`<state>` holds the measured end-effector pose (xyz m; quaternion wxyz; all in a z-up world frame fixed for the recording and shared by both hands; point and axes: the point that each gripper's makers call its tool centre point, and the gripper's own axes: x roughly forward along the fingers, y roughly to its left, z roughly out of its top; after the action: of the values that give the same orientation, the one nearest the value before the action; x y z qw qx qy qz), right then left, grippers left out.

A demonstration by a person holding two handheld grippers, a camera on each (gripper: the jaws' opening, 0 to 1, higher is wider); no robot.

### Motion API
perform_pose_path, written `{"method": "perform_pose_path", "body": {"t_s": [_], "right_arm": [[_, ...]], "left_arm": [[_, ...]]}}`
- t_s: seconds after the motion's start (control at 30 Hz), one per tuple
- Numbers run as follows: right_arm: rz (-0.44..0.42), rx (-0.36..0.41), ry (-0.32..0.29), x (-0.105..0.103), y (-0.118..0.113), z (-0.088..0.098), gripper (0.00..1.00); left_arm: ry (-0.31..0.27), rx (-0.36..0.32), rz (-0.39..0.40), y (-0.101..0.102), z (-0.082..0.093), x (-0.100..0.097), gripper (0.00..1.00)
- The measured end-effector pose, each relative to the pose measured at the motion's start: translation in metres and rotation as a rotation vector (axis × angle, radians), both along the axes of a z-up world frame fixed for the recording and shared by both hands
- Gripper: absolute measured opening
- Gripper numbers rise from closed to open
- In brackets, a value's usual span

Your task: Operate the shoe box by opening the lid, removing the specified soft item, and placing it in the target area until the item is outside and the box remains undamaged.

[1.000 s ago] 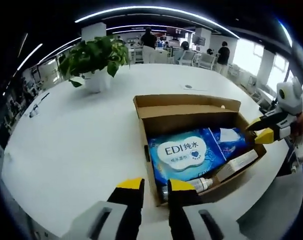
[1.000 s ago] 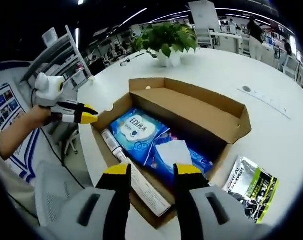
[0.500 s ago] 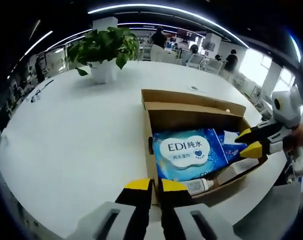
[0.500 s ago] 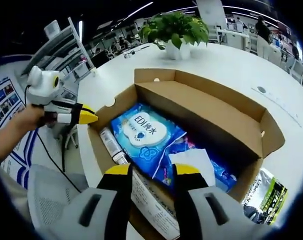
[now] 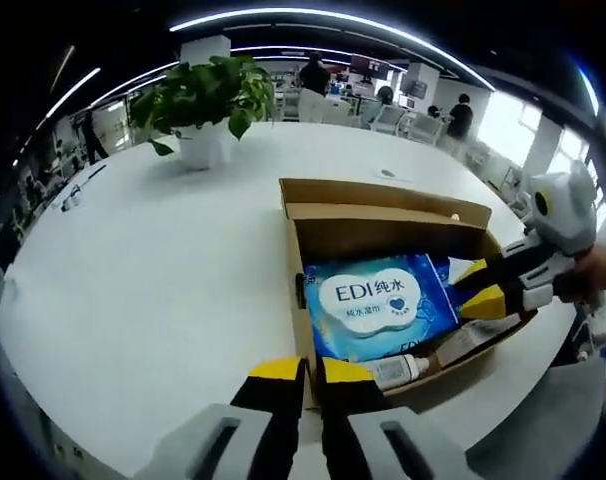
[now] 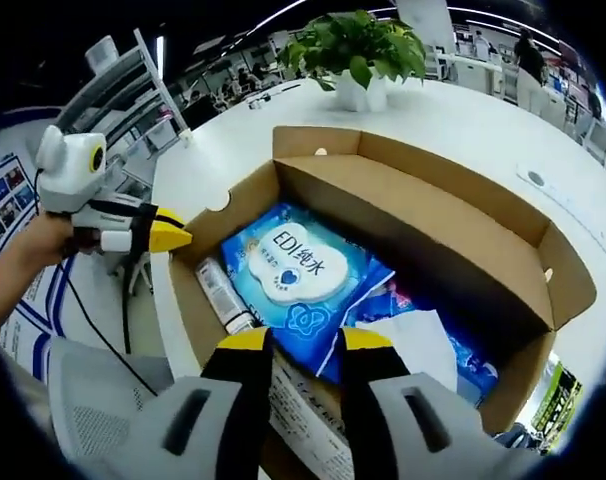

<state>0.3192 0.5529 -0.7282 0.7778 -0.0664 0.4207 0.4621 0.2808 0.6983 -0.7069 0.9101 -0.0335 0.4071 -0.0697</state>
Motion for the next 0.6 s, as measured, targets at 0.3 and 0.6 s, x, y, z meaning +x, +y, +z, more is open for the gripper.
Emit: {"method": "perform_pose_path", "body": {"t_s": [0.3, 0.6], "right_arm": [[0.005, -0.027, 0.011, 0.0035, 0.0034, -0.0102, 0.19], [-0.002, -0.101, -0.011, 0.0018, -0.0045, -0.0134, 0.21]], "left_arm": [[0.002, -0.004, 0.002, -0.0002, 0.0000, -0.0002, 0.05], [0.000, 0.001, 0.007, -0.0002, 0.0004, 0.0000, 0.05]]}}
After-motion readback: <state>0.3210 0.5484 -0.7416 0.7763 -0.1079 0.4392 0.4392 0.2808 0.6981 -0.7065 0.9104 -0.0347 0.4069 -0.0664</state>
